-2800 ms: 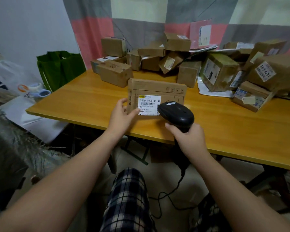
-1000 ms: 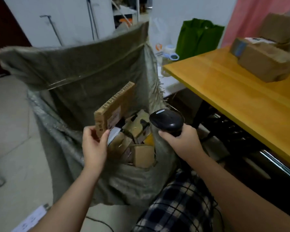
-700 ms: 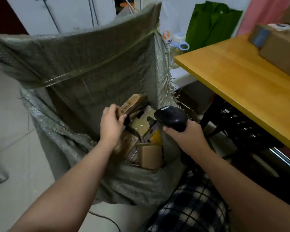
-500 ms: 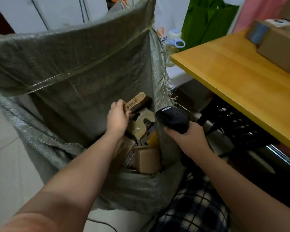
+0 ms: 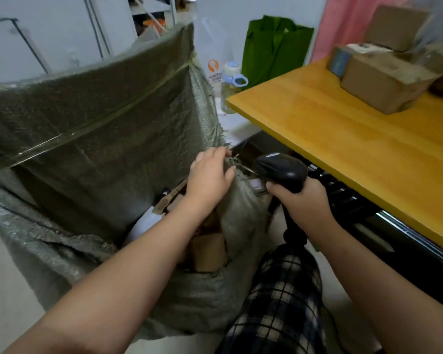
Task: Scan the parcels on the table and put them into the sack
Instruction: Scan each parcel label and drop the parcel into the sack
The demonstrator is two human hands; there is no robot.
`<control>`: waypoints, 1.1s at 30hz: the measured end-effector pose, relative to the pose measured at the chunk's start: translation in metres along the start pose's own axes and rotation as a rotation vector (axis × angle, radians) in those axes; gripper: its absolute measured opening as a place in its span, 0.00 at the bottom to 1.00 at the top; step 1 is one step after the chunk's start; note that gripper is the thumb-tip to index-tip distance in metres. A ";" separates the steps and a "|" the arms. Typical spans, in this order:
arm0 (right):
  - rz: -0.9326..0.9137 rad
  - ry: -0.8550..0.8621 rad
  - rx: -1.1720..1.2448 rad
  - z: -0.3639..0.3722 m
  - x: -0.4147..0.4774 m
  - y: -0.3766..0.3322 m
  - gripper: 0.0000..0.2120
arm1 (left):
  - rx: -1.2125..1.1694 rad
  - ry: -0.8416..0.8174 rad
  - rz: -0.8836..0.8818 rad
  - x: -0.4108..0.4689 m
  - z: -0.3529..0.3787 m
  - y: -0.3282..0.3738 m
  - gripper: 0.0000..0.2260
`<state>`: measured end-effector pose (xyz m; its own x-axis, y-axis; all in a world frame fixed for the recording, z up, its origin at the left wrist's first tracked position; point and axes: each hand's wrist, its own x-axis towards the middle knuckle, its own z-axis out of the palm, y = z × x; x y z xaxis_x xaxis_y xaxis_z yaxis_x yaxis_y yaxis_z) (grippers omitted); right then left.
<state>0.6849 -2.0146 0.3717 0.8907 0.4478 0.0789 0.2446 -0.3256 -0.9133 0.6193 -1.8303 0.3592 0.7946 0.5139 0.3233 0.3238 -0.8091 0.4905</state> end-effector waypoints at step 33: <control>0.225 0.500 0.063 -0.323 0.139 0.032 0.07 | 0.371 -0.403 0.332 0.256 0.168 0.341 0.35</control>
<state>0.9402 -2.2320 0.4821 0.9956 -0.0822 0.0455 0.0178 -0.3100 -0.9506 1.0202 -2.0228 0.4732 0.9906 0.1294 0.0445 0.1255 -0.9888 0.0807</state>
